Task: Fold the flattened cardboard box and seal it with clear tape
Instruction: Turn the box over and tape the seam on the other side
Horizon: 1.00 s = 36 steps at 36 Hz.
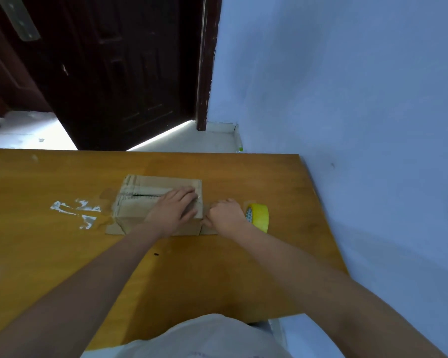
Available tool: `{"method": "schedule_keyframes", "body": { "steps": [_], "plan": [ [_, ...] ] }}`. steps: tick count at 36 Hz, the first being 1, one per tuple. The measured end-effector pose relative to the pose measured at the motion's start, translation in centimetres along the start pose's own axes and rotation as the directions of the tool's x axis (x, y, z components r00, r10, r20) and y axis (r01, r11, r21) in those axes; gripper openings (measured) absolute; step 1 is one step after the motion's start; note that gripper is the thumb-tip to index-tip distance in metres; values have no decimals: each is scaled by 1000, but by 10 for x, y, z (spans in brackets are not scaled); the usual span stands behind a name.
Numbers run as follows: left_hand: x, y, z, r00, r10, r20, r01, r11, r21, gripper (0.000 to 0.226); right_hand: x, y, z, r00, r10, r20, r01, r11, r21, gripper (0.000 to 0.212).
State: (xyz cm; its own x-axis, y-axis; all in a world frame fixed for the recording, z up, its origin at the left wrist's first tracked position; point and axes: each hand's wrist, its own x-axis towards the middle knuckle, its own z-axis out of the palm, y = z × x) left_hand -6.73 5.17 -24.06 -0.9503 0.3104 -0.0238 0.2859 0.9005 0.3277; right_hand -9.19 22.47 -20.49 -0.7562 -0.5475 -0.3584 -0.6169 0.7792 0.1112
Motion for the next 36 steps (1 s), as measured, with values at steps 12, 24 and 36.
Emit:
{"method": "schedule_keyframes", "body": {
  "steps": [12, 24, 36],
  "plan": [
    [0, -4, 2, 1000, -12, -13, 11, 997, -82, 70, -2, -7, 1, 1000, -20, -9, 20, 998, 57, 30],
    [1, -7, 2, 999, 8, -43, -12, 995, -98, 73, 3, -2, -5, 993, -112, 29, 111, 993, 44, 34],
    [1, -10, 5, 998, 33, -58, -39, 994, -106, 72, 16, 10, -1, 958, -271, 89, 282, 949, -141, 32]
  ]
}}
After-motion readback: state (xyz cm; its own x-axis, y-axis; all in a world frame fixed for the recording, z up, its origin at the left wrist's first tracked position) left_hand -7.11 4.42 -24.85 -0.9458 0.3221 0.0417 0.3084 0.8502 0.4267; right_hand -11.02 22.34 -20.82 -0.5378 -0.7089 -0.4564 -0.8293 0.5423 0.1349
